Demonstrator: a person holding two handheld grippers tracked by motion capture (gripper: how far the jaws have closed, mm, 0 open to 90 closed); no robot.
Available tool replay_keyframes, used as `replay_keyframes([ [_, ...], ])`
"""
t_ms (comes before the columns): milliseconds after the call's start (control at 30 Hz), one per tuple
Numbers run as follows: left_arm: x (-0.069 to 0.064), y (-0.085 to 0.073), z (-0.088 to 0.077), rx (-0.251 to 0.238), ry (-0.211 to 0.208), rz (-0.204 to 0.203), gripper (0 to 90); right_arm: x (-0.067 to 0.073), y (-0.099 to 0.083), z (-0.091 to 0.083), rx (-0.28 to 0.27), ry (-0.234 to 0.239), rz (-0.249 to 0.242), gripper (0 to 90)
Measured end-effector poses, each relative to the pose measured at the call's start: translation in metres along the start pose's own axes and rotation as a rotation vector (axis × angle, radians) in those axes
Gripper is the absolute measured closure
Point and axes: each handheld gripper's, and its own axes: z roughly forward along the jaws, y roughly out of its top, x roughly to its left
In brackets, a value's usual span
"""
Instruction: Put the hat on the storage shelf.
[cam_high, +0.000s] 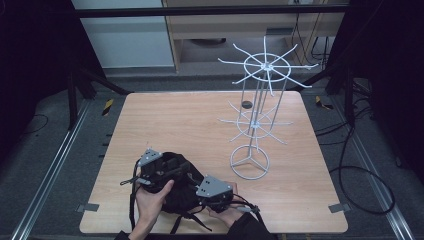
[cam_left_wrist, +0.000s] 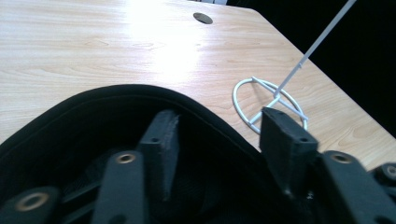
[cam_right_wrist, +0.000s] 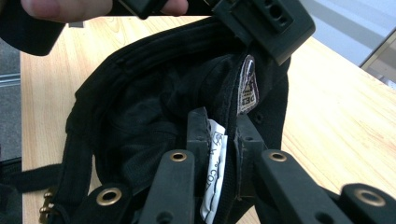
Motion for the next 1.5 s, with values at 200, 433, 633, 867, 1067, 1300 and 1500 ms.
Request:
replay_keyframes([
  [200, 0.005, 0.001, -0.002, -0.017, -0.031, -0.043, 65.5, 0.0, 0.0, 0.001, 0.001, 0.025, 0.047, 71.1],
  [433, 0.007, 0.006, -0.015, -0.044, -0.06, -0.026, 77.4, -0.007, 0.007, -0.017, -0.099, 0.091, 0.13, 53.7],
  [633, 0.005, 0.01, -0.031, -0.08, -0.102, 0.036, 82.0, -0.028, 0.002, -0.047, -0.159, 0.025, 0.191, 49.0],
  [867, -0.004, 0.014, -0.043, -0.107, -0.171, 0.112, 82.6, -0.04, -0.017, -0.04, -0.105, 0.005, 0.267, 46.6],
  [1067, -0.014, 0.013, -0.043, -0.112, -0.232, 0.145, 82.7, -0.034, -0.018, -0.028, -0.111, 0.058, 0.268, 49.3],
  [1300, -0.012, 0.011, -0.04, -0.104, -0.236, 0.149, 82.7, -0.036, -0.019, -0.019, -0.092, 0.116, 0.291, 88.1],
  [1500, -0.009, 0.009, -0.047, -0.115, -0.152, 0.2, 77.6, -0.032, -0.007, -0.03, -0.087, 0.044, 0.21, 89.8],
])
